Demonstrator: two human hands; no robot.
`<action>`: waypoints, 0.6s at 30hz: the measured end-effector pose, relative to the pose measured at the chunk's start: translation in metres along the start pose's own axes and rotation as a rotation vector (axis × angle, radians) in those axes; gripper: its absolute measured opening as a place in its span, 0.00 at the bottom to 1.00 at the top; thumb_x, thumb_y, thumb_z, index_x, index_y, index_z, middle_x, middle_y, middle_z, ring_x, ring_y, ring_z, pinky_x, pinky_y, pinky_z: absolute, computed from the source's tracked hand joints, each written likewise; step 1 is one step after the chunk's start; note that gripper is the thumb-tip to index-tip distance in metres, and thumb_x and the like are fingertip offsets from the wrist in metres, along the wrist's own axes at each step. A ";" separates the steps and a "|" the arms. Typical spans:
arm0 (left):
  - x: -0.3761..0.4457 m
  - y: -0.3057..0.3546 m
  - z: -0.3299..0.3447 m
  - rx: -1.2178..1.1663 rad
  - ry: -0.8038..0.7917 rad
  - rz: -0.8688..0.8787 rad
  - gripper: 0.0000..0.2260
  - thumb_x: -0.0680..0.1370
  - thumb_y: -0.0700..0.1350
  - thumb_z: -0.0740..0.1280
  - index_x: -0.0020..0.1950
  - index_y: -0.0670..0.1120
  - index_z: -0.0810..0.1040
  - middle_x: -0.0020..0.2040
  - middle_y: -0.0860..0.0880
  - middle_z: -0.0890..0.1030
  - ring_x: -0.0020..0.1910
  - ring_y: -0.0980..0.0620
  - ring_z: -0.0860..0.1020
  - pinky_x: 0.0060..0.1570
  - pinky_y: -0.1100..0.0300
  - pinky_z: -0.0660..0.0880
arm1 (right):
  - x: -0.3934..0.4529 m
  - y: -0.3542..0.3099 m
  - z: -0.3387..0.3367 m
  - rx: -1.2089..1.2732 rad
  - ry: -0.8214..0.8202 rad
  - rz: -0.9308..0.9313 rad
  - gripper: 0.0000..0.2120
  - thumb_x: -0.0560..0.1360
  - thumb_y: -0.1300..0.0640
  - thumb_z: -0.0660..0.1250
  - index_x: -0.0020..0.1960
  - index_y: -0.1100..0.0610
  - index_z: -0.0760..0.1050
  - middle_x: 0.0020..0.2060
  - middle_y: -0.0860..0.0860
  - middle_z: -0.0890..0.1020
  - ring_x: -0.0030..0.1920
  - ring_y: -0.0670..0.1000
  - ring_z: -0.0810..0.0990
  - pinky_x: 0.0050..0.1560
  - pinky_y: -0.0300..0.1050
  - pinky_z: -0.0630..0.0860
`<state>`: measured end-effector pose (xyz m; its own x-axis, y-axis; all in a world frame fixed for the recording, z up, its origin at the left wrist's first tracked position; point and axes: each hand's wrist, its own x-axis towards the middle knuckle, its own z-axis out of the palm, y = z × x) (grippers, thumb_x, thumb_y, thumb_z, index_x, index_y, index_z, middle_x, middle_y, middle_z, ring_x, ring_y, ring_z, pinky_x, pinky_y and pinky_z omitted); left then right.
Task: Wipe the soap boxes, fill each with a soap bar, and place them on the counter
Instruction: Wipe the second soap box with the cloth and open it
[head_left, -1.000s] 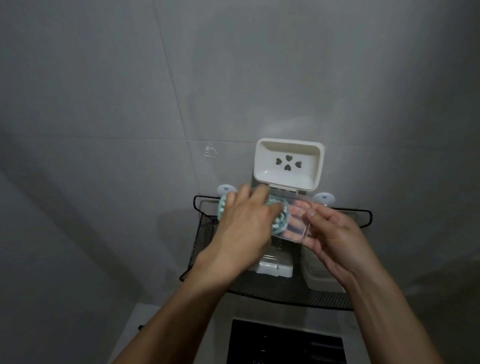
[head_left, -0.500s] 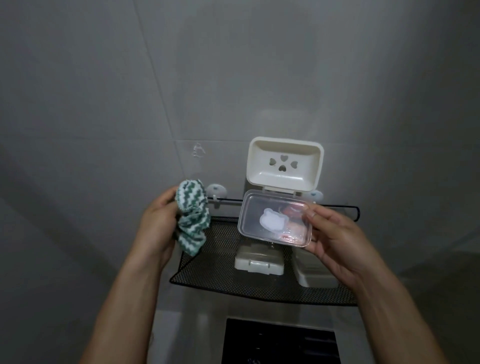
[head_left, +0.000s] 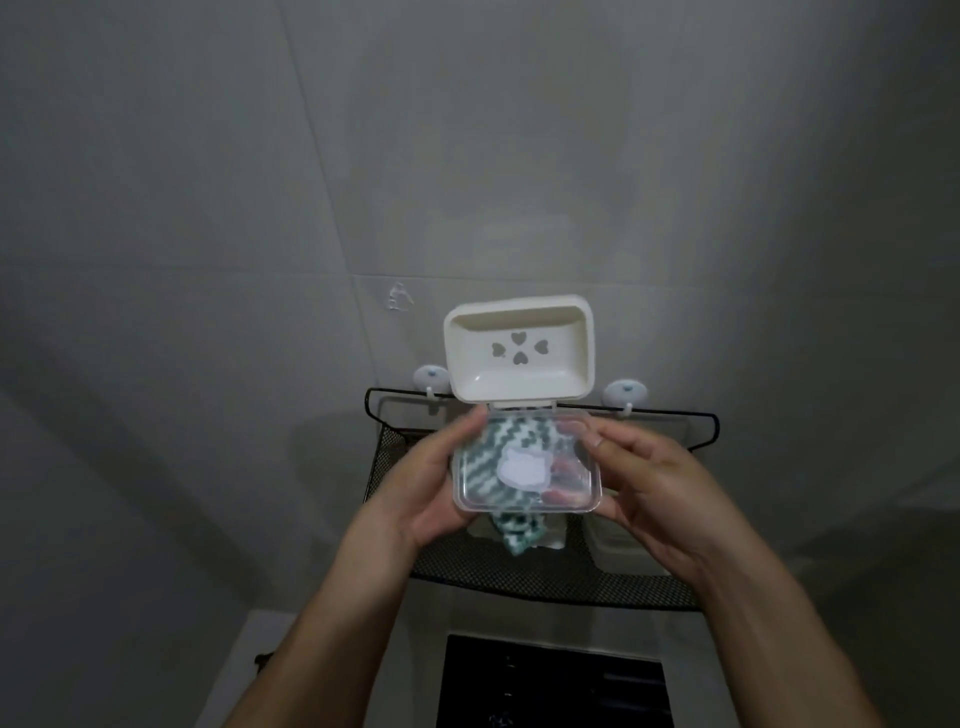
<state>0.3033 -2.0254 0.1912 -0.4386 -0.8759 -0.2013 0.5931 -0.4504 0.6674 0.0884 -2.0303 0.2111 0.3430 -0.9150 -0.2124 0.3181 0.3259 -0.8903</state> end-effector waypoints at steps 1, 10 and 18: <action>0.001 0.001 0.001 0.073 0.032 0.009 0.42 0.68 0.47 0.79 0.76 0.35 0.63 0.74 0.33 0.65 0.72 0.33 0.66 0.73 0.37 0.60 | 0.000 0.000 -0.001 -0.024 -0.001 -0.004 0.13 0.80 0.61 0.65 0.62 0.62 0.80 0.57 0.59 0.85 0.57 0.58 0.84 0.48 0.47 0.83; -0.001 0.012 0.014 0.389 0.273 0.008 0.15 0.75 0.38 0.70 0.61 0.37 0.77 0.56 0.38 0.84 0.55 0.40 0.83 0.55 0.48 0.81 | -0.001 0.004 -0.007 0.140 -0.133 0.111 0.18 0.80 0.57 0.63 0.66 0.66 0.76 0.63 0.66 0.79 0.64 0.67 0.79 0.62 0.67 0.76; -0.009 0.019 0.019 0.783 0.349 0.301 0.15 0.75 0.41 0.73 0.61 0.50 0.79 0.53 0.49 0.85 0.50 0.50 0.85 0.48 0.53 0.82 | 0.009 0.016 -0.016 0.128 -0.163 0.099 0.19 0.79 0.63 0.62 0.68 0.69 0.73 0.64 0.67 0.78 0.66 0.68 0.77 0.67 0.72 0.69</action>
<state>0.3050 -2.0229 0.2192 -0.0340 -0.9976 -0.0607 -0.0346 -0.0595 0.9976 0.0823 -2.0367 0.1881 0.5132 -0.8298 -0.2193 0.3818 0.4495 -0.8076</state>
